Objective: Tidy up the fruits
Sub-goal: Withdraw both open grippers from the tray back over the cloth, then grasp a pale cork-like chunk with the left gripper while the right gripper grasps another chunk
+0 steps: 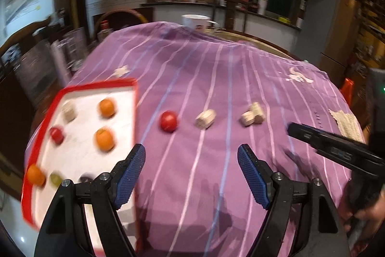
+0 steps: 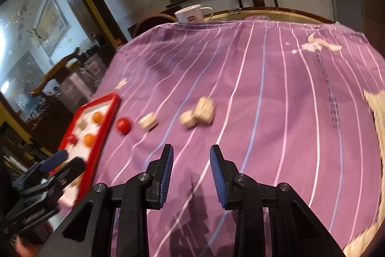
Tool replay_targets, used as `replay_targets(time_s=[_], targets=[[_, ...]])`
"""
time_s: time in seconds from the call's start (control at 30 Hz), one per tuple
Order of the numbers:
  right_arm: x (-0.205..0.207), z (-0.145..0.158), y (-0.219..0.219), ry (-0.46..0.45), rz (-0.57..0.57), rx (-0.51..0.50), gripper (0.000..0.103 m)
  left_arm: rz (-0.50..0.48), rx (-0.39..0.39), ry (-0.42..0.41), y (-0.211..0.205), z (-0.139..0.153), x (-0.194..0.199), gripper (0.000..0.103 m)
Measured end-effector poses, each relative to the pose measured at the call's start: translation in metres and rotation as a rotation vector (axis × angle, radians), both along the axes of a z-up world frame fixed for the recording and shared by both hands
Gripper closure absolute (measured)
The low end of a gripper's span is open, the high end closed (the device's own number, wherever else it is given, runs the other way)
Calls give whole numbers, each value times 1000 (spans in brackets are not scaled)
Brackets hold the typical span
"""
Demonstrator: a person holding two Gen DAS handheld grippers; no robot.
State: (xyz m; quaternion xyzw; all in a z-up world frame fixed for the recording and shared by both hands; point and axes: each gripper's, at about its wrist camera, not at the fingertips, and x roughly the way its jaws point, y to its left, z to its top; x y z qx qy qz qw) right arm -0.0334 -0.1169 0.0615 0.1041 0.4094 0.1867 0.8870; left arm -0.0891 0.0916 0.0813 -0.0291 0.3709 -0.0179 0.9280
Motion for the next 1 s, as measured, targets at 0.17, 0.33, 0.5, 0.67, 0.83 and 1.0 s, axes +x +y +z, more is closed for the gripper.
replay_targets(time_s=[0.17, 0.33, 0.5, 0.67, 0.83, 1.0], targets=[[51, -14, 10, 54, -1, -6, 68, -103, 44, 31, -20, -11, 44, 25], [79, -22, 23, 61, -1, -19, 68, -137, 72, 104, -26, -30, 85, 39], [93, -36, 29, 84, -15, -40, 68, -152, 52, 171, -25, -48, 115, 52], [99, -37, 29, 85, -17, -55, 68, -190, 69, 230, -32, -68, 128, 52], [108, -43, 24, 127, 5, 28, 69, -191, 107, 205, -36, -68, 125, 78], [100, -41, 18, 136, 29, 60, 74, -187, 88, 200, -37, -64, 116, 80]])
